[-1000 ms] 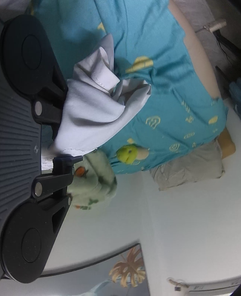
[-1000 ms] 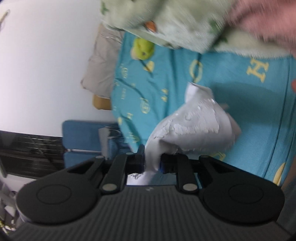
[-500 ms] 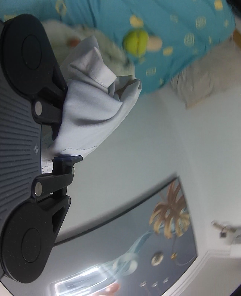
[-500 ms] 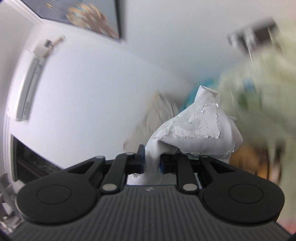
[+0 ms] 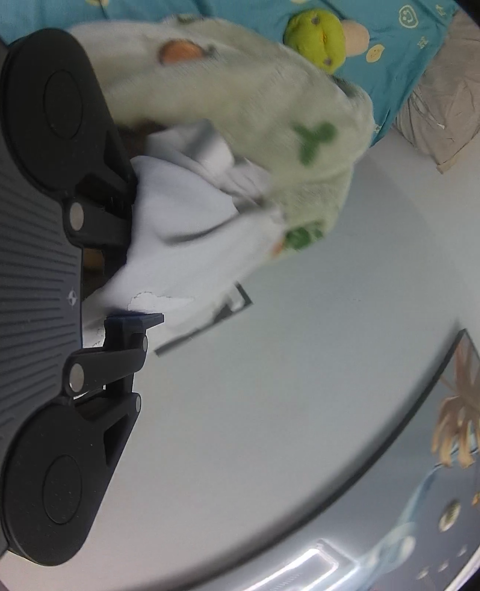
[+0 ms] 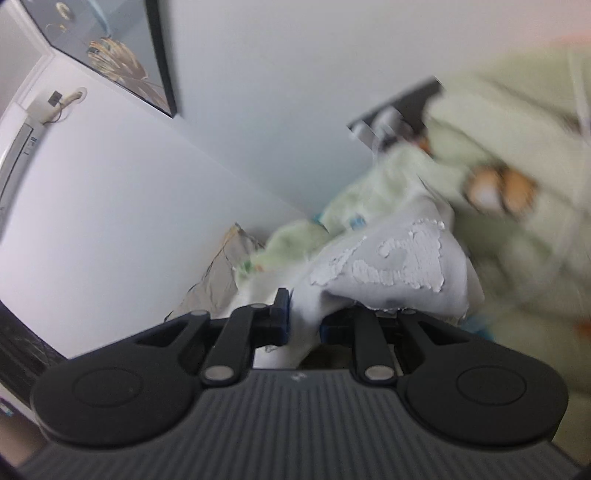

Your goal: Fold clothes

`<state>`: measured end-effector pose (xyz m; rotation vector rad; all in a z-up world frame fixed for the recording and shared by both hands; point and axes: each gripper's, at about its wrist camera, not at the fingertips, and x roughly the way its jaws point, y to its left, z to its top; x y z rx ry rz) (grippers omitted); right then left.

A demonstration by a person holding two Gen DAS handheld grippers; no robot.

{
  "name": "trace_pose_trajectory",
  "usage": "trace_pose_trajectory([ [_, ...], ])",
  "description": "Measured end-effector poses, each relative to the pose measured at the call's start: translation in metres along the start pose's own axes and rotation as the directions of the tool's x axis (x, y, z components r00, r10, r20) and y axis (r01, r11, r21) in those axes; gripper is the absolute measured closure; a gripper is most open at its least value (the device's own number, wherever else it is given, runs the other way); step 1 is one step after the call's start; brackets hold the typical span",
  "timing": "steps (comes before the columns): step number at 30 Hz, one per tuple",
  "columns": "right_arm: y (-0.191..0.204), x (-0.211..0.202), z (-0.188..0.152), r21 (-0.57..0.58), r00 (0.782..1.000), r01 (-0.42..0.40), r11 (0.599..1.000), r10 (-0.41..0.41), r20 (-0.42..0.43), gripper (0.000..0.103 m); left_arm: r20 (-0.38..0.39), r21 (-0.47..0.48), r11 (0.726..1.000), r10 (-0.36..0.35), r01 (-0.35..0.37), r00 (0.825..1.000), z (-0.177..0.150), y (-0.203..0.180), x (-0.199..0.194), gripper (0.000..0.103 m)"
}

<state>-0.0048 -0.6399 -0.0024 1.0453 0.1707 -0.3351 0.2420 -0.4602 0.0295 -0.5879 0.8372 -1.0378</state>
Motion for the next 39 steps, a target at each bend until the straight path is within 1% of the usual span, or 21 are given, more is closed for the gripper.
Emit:
trace_pose_trajectory([
  [3,-0.018,-0.015,-0.036,0.012,0.999,0.031,0.999,-0.031,-0.013,0.084,-0.025,0.049,0.998,0.048,-0.047,0.999,-0.020,0.009,0.000,0.079],
  [6,-0.024,-0.015,-0.050,0.026,0.997,0.075,0.997,-0.074,-0.038,0.083,-0.034,0.111,0.988,0.113,-0.109,0.993,-0.026,0.010,0.000,0.068],
  [7,-0.020,-0.017,-0.049,0.027,0.993,0.101,0.994,-0.100,-0.058,0.082,-0.039,0.139,0.982,0.137,-0.130,0.990,-0.025,0.008,-0.004,0.064],
  [8,-0.016,-0.019,-0.048,0.028,0.989,0.127,0.991,-0.125,-0.078,0.080,-0.043,0.168,0.974,0.161,-0.152,0.986,-0.024,0.006,-0.007,0.056],
  [9,-0.011,-0.020,-0.047,0.028,0.984,0.153,0.988,-0.149,-0.098,0.079,-0.043,0.204,0.963,0.187,-0.174,0.981,-0.023,0.003,-0.014,0.050],
  [10,-0.007,-0.023,-0.046,0.029,0.978,0.178,0.984,-0.173,-0.117,0.078,-0.040,0.245,0.949,0.214,-0.198,0.976,-0.021,-0.002,-0.023,0.037],
  [11,-0.003,-0.030,-0.045,0.032,0.972,0.199,0.979,-0.193,-0.133,0.077,-0.033,0.276,0.937,0.231,-0.213,0.972,-0.022,-0.009,-0.033,0.027],
  [12,0.004,-0.038,-0.045,0.022,0.965,0.224,0.974,-0.219,-0.147,0.077,-0.024,0.301,0.927,0.241,-0.223,0.970,-0.024,-0.018,-0.046,0.023],
  [14,0.016,-0.058,-0.046,-0.003,0.959,0.237,0.971,-0.235,-0.158,0.076,0.017,0.346,0.908,0.246,-0.237,0.969,-0.028,-0.039,-0.071,0.014],
  [15,0.024,-0.069,-0.045,-0.035,0.961,0.227,0.973,-0.230,-0.153,0.076,0.041,0.368,0.897,0.245,-0.243,0.969,-0.031,-0.049,-0.084,0.011],
  [16,0.032,-0.080,-0.045,-0.066,0.963,0.217,0.974,-0.225,-0.148,0.076,0.065,0.390,0.886,0.244,-0.250,0.968,-0.033,-0.060,-0.096,0.004],
  [17,0.041,-0.092,-0.045,-0.098,0.965,0.208,0.973,-0.220,-0.142,0.076,0.089,0.411,0.875,0.242,-0.257,0.966,-0.035,-0.071,-0.109,0.000],
  [20,0.069,-0.128,-0.045,-0.200,0.973,0.191,0.961,-0.212,-0.089,0.076,0.151,0.466,0.840,0.233,-0.277,0.961,-0.048,-0.101,-0.146,0.000],
  [22,0.086,-0.150,-0.047,-0.259,0.979,0.178,0.949,-0.198,-0.053,0.069,0.186,0.498,0.817,0.225,-0.289,0.957,-0.060,-0.120,-0.171,0.000],
  [23,0.094,-0.161,-0.049,-0.290,0.981,0.172,0.941,-0.190,-0.033,0.055,0.206,0.515,0.803,0.225,-0.301,0.952,-0.067,-0.127,-0.181,0.000],
  [24,0.101,-0.172,-0.052,-0.323,0.984,0.163,0.932,-0.176,-0.009,0.037,0.228,0.531,0.786,0.229,-0.318,0.946,-0.073,-0.133,-0.190,0.000],
  [26,0.115,-0.191,-0.059,-0.395,0.989,0.147,0.907,-0.144,0.039,0.018,0.270,0.556,0.753,0.235,-0.351,0.934,-0.086,-0.145,-0.209,0.000],
  [28,0.126,-0.208,-0.068,-0.469,0.990,0.139,0.872,-0.113,0.083,0.019,0.305,0.572,0.730,0.234,-0.374,0.923,-0.102,-0.154,-0.231,0.000],
  [30,0.132,-0.221,-0.080,-0.519,0.989,0.139,0.844,-0.094,0.112,0.019,0.329,0.576,0.721,0.226,-0.385,0.917,-0.114,-0.157,-0.245,0.000],
  [35,0.129,-0.240,-0.110,-0.561,0.985,0.136,0.817,-0.050,0.166,0.019,0.375,0.585,0.706,0.202,-0.400,0.905,-0.140,-0.156,-0.270,0.000],
  [39,0.125,-0.241,-0.134,-0.600,0.979,0.151,0.785,-0.034,0.202,0.019,0.390,0.598,0.686,0.201,-0.413,0.899,-0.153,-0.151,-0.274,0.000],
])
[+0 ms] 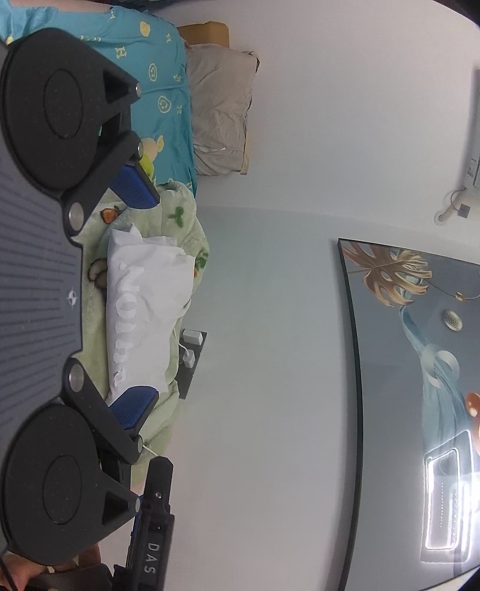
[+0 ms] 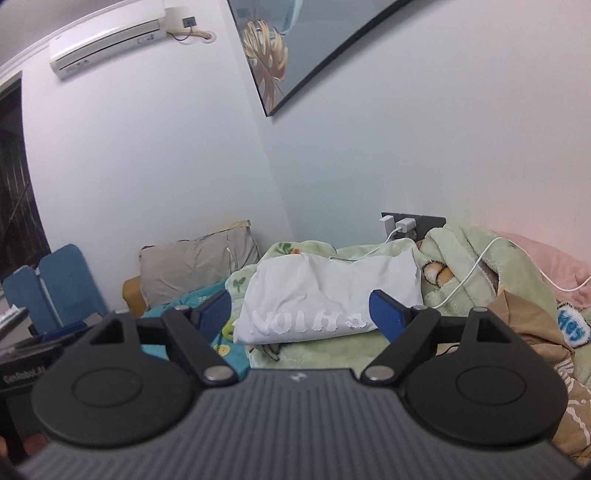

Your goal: Fold clothes

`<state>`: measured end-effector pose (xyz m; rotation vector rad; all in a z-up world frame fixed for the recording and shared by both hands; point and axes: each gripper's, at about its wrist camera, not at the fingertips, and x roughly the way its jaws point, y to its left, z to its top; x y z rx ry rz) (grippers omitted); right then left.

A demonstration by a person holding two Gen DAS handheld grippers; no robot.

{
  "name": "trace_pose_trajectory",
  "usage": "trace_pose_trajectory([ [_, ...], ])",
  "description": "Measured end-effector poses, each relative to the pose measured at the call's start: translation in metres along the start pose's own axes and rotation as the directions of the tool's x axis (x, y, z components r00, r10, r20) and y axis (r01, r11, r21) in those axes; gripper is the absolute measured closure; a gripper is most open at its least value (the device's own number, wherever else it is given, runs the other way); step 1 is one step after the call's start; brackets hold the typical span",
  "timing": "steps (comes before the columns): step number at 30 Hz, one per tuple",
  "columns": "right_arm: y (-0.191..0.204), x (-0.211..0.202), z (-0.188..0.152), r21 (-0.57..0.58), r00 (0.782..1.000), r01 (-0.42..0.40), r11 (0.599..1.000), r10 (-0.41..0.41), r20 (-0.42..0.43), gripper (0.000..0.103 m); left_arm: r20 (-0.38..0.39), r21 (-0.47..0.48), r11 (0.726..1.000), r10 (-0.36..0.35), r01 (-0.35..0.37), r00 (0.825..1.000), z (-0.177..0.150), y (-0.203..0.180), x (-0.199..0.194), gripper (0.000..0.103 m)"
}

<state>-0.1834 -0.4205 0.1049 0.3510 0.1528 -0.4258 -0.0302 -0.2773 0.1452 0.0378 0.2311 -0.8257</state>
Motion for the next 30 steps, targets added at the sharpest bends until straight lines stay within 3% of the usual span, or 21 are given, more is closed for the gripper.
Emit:
trace_pose_trajectory([
  [13,0.017,0.021,-0.032,-0.124,0.997,0.067,0.990,-0.064,0.033,0.019,0.007,0.029,1.000,0.006,-0.007,1.000,-0.035,0.004,0.006,0.000],
  [30,0.022,0.040,-0.042,-0.156,0.995,0.103,0.982,-0.101,0.025,0.019,-0.019,0.008,1.000,0.024,-0.024,1.000,-0.057,0.020,0.022,0.000],
])
